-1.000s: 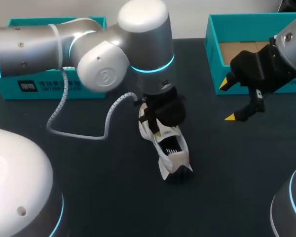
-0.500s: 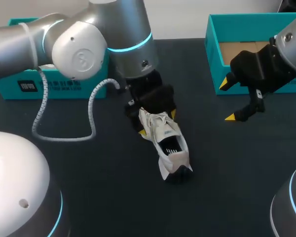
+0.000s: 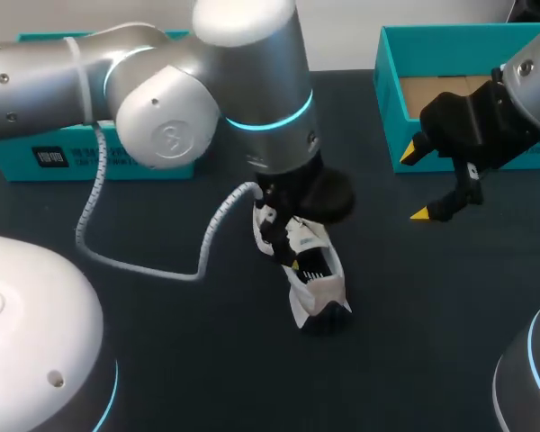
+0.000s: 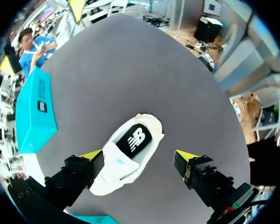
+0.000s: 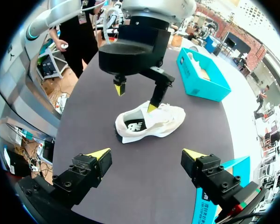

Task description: Take the shoe out of the shoebox, open the shoe tongue, remove and reinsert the insole, then place the shoe into the shoebox

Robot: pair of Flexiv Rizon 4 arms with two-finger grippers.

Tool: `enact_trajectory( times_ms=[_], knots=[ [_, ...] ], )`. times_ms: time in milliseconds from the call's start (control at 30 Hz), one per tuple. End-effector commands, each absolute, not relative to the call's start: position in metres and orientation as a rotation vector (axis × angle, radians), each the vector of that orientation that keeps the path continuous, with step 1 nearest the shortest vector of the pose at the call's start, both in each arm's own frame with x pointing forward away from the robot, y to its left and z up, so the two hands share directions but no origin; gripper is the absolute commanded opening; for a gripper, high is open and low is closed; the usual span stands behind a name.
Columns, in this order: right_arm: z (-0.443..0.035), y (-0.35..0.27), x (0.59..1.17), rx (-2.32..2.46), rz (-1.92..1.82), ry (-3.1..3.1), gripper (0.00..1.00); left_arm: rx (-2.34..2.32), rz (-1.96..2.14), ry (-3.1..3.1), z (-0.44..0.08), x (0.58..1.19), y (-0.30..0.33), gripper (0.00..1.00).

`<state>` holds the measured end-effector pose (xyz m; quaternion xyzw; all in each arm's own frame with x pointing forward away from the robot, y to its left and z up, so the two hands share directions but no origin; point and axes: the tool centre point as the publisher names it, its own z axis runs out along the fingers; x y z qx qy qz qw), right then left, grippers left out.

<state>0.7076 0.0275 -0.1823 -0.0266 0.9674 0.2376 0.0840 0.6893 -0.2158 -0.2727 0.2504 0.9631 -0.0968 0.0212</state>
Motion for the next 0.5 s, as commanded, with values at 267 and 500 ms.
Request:
enact_trajectory(
  times_ms=[267, 500],
  knots=[
    [-0.1837, 0.0288, 0.7086, -0.079, 0.706, 2.888, 1.00, -0.189, -0.063, 3.010, -0.2723, 0.6854, -0.2177, 1.00],
    [-0.1837, 0.0288, 0.7086, -0.079, 0.706, 2.888, 1.00, -0.267, -0.104, 3.060, -0.2738, 0.6771, -0.2165, 1.00]
  ],
)
